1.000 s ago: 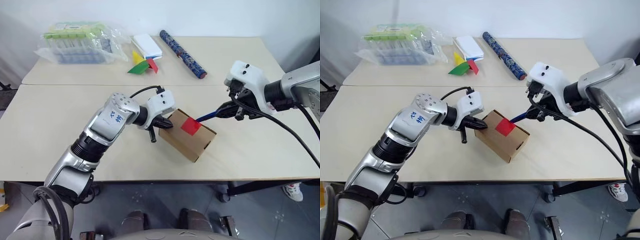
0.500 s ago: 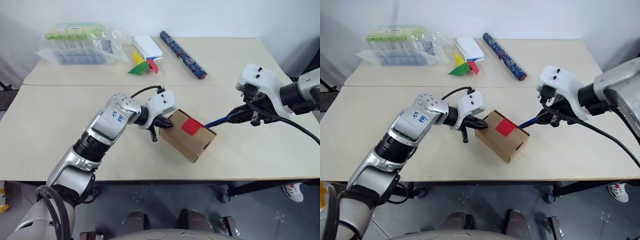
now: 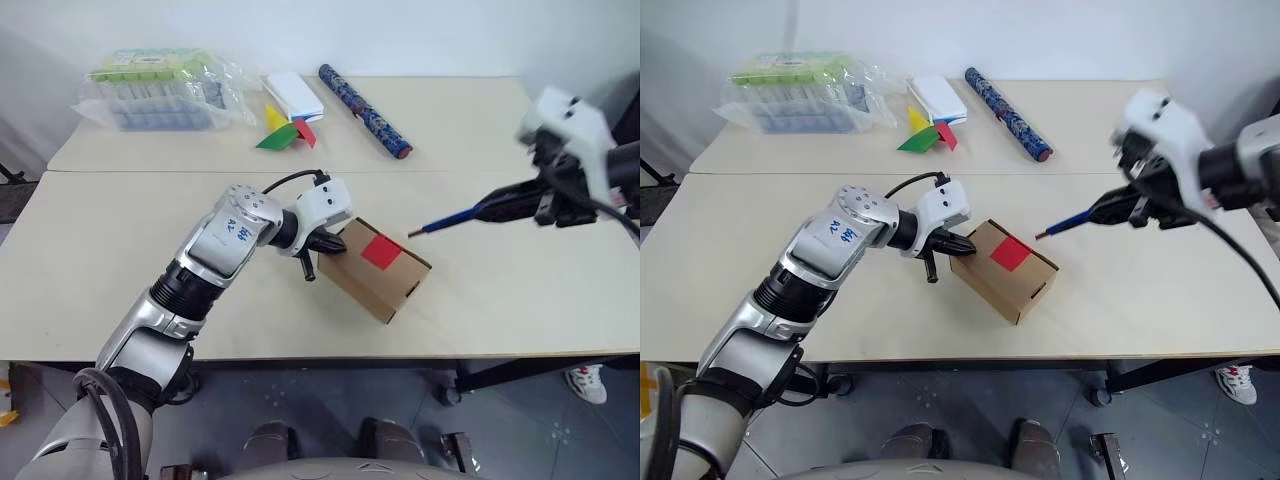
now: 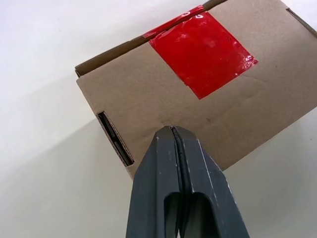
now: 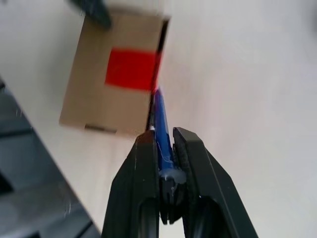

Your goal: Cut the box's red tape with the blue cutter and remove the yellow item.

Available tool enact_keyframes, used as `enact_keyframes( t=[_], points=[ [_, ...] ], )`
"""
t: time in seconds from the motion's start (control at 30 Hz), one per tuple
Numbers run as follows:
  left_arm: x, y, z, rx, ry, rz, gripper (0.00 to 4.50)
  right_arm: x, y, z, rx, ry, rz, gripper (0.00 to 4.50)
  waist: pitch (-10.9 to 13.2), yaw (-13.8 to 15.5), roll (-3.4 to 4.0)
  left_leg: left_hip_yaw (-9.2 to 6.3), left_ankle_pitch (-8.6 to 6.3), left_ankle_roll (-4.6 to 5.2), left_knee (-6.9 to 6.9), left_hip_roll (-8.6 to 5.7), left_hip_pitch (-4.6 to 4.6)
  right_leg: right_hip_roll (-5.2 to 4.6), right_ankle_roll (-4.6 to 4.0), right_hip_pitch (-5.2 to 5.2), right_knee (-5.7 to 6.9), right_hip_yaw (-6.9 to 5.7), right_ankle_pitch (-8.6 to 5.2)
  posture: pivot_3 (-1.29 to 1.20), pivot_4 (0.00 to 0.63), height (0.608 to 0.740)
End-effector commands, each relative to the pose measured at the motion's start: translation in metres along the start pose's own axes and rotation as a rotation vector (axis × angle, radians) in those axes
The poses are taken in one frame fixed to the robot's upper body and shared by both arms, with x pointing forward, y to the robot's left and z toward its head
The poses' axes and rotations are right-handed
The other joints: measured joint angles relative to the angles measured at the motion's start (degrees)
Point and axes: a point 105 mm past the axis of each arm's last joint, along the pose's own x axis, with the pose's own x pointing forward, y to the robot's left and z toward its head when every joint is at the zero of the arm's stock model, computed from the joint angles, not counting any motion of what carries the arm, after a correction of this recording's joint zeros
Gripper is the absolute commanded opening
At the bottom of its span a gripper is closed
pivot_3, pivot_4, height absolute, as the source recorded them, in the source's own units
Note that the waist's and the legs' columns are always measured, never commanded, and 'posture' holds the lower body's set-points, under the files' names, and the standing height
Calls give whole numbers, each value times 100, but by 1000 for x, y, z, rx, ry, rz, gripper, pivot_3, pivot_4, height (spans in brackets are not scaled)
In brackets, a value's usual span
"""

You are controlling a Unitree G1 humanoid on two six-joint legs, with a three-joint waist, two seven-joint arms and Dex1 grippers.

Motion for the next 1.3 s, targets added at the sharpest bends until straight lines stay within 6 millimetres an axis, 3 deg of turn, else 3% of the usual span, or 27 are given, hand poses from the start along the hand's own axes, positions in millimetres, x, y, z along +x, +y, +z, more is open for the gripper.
enact_keyframes(
  t=[0.03,0.13,0.33,0.5,0.67,0.93,1.1,1.3],
  points=[
    [14,-1,-40,-67,146,3,0,-28,-6,16,18,-118,-87,162,0,0,0,0,0,0,0,2,0,0,-1,0,0,2,1,0,150,740],
    [15,0,-39,-58,145,-1,0,-30,-17,17,58,-187,-160,162,-2,-3,-2,3,0,1,0,5,2,-2,-3,-1,1,6,2,0,150,740],
    [15,2,-36,-22,124,-3,0,-2,-31,-32,22,-230,-337,162,-33,7,-43,5,2,4,1,1,7,-2,-3,9,3,5,5,0,150,740],
    [16,0,-33,-17,99,-8,0,14,-49,-97,139,-321,-558,162,-37,15,-27,13,8,9,0,-12,8,-1,1,12,3,7,7,0,150,740],
    [15,2,-32,-15,97,-5,0,39,-43,-163,284,-359,-608,162,-39,-5,-13,19,10,9,-3,-14,15,4,2,35,-14,-2,7,0,150,740],
    [14,5,-30,-9,91,6,0,72,-33,-194,365,-382,-574,162,-37,-31,9,21,10,12,-32,2,95,5,1,79,-15,40,6,0,150,740],
    [12,5,-31,-15,85,12,0,68,-22,-195,342,-347,-538,1725,-36,-23,10,25,9,13,-34,8,97,4,0,75,-12,51,6,0,150,740],
    [10,4,-31,-24,66,22,0,41,-17,-185,242,-325,-549,3702,-35,-34,15,27,6,18,-36,10,96,4,0,73,-16,60,6,0,150,740]
  ],
)
